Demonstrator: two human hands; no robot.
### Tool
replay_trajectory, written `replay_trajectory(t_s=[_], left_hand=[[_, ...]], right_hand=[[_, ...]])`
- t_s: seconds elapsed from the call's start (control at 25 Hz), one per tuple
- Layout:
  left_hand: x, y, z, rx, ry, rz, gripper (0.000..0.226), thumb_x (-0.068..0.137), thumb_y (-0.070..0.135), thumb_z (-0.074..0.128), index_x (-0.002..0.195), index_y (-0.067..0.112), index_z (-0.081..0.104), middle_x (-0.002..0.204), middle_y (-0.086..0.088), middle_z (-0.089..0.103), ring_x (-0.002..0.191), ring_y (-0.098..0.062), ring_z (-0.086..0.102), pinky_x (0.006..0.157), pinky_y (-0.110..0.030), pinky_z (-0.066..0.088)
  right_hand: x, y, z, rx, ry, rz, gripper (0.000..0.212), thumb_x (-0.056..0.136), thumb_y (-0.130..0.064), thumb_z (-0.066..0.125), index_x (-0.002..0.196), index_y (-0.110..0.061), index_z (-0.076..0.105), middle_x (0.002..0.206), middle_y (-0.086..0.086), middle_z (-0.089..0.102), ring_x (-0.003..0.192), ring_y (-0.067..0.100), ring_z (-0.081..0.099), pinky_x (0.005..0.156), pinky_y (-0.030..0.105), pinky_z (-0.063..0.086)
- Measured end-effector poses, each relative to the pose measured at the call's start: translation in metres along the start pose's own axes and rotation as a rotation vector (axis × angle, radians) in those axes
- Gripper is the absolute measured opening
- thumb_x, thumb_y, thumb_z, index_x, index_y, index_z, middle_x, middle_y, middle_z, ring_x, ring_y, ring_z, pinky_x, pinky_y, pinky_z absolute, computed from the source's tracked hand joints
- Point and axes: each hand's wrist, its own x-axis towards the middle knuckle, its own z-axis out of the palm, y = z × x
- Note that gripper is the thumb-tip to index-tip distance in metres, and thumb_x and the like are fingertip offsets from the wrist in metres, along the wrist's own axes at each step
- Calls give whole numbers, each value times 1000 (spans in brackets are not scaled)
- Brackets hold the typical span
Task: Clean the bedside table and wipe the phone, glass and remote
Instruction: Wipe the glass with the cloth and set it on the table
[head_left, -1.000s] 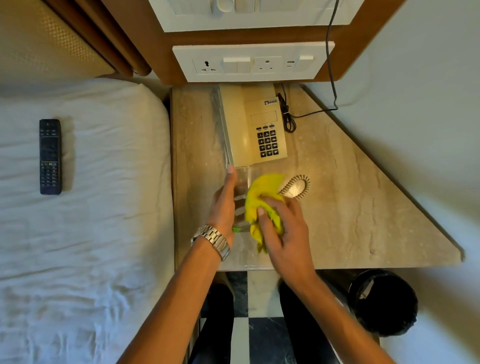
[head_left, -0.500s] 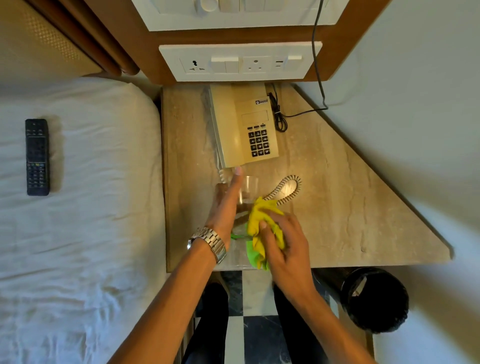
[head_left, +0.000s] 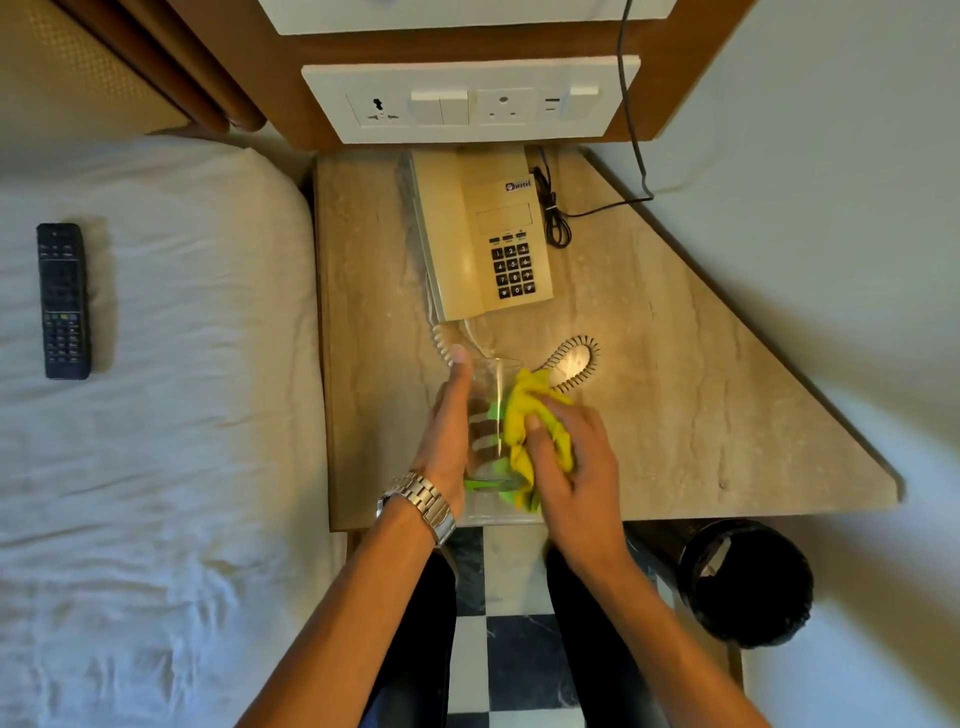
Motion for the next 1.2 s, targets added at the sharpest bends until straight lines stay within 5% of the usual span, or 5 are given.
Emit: replay_trajectory(t_s=[0.28,0.44,0.76,0.92,1.2], left_hand=[[-1,5,-6,-103,119,-19,81,90,81,32,121,18,72,108,-10,78,102,-30,73,94,-49,57],[-14,-4,-7,-13,108,65,90,74,94,40,109,18,74,100,-9,79,92,-28,75,83,-42,59],[-19,-1,-6,21,106,57,74,92,76,35,128,18,65,106,-8,79,93,-22,76,81,-36,61],[-31,-7,-1,126,-12,128,79,65,96,49,113,36,70,106,4,78,92,-15,76,71,-32,59],[-40,5,-19,186,-394,56,77,58,68,82,123,29,68,108,-4,71,92,-23,71,78,-37,58]], right_hand=[[-29,-2,3,-12,-59,-11,26,102,-26,59,127,-24,65,117,-3,58,110,9,61,88,8,45],[-33,-3,9,56,-3,44,27,103,-21,58,129,-23,65,116,-2,60,110,7,60,86,6,45],[-55,-5,6,23,0,4,24,102,-22,59,125,-23,65,113,-2,59,108,7,60,87,7,44],[-9,-4,-3,13,68,61,26,103,-19,57,128,-23,65,115,-3,61,109,5,59,90,12,47],[51,-16,-55,75,-186,0,20,102,-21,59,120,-23,68,107,-3,71,97,12,66,83,27,53]])
